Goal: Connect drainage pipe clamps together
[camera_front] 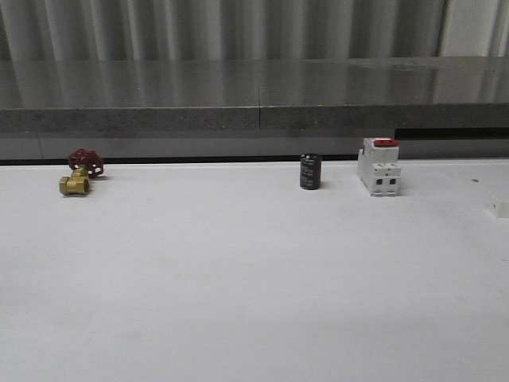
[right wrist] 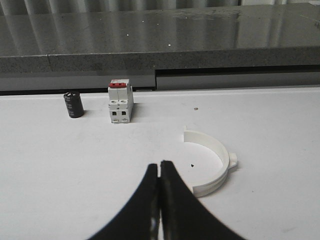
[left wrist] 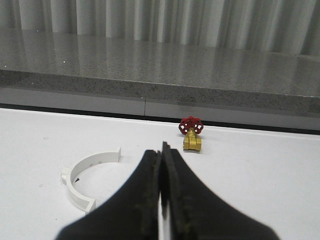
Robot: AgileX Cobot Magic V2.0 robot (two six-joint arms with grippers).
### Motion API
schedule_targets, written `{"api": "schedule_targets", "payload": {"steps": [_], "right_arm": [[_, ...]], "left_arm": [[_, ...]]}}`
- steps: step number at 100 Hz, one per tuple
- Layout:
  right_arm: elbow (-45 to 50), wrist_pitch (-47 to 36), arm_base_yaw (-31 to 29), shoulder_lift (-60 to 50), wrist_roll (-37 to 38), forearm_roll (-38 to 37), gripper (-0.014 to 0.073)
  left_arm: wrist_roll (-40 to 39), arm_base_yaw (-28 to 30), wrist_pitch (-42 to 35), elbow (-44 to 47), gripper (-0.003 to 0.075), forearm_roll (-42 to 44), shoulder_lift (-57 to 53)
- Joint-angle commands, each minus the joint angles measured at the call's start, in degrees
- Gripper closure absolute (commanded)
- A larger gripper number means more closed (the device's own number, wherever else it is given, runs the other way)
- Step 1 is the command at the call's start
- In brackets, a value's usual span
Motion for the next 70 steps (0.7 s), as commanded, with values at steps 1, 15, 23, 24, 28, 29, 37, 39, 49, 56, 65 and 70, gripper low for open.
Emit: {"api": "schedule_targets", "payload": {"steps": [1,15,23,24,28,29,37,39,49,56,65,70], "right_arm": [[-1.2,-4.7,-0.3,-0.7,-0.2,0.2,0.0661],[-1.2,-4.7,-0.3,-0.7,-0.2,0.2,0.0661],[-1.2,-4.7,-0.3,-0.7,-0.2,0.2,0.0661],[-1.2,-4.7,-0.3,-0.7,-0.2,0.2,0.0661],[-1.2,-4.7,-0.3,-0.7,-0.2,0.2,0.0661],[-1.2,-4.7,-0.3,-0.7,-0.2,0.2,0.0661],[-1.2,-4.7,-0.3,-0.7,-0.2,0.2,0.0661],[-1.2,-4.7,-0.3,-0.7,-0.2,0.2,0.0661],[-1.2,-4.7,-0.3,-0.7,-0.2,0.2,0.0661],[-1.2,-4.7,-0.3,-0.7,-0.2,0.2,0.0661],[-1.2,-4.7,-0.3,-0.7,-0.2,0.2,0.0661],[-1.2,-4.7,-0.3,-0.7,-0.2,0.2,0.0661]], "left_arm": [[0.1,0.1,-4.7,2.7,0.0741,0.0,-1.9],[0.1,0.1,-4.7,2.7,0.0741,0.0,-1.9],[0.1,0.1,-4.8,2.7,0.0741,0.0,-1.9],[0.1,0.1,-4.8,2.6,0.0741,0.0,-1.9],[0.1,0.1,-5.1,2.5,0.0741,-0.3,-1.9],[0.1,0.1,-5.1,2.5,0.0741,-0.3,-1.9],[0.1,0.1,-4.9,0.7,0.0741,-0.8,-1.9],[0.1,0.1,-4.9,0.0,0.0741,-1.1,-1.8],[0.1,0.1,-4.2,-4.3,0.0741,-2.6,0.3],[0.1,0.1,-1.9,-8.8,0.0741,-2.6,3.8],[0.1,0.1,5.2,-16.3,0.0741,-2.3,10.7],[0.1,0.1,9.9,-20.8,0.0741,-2.1,15.0]]}}
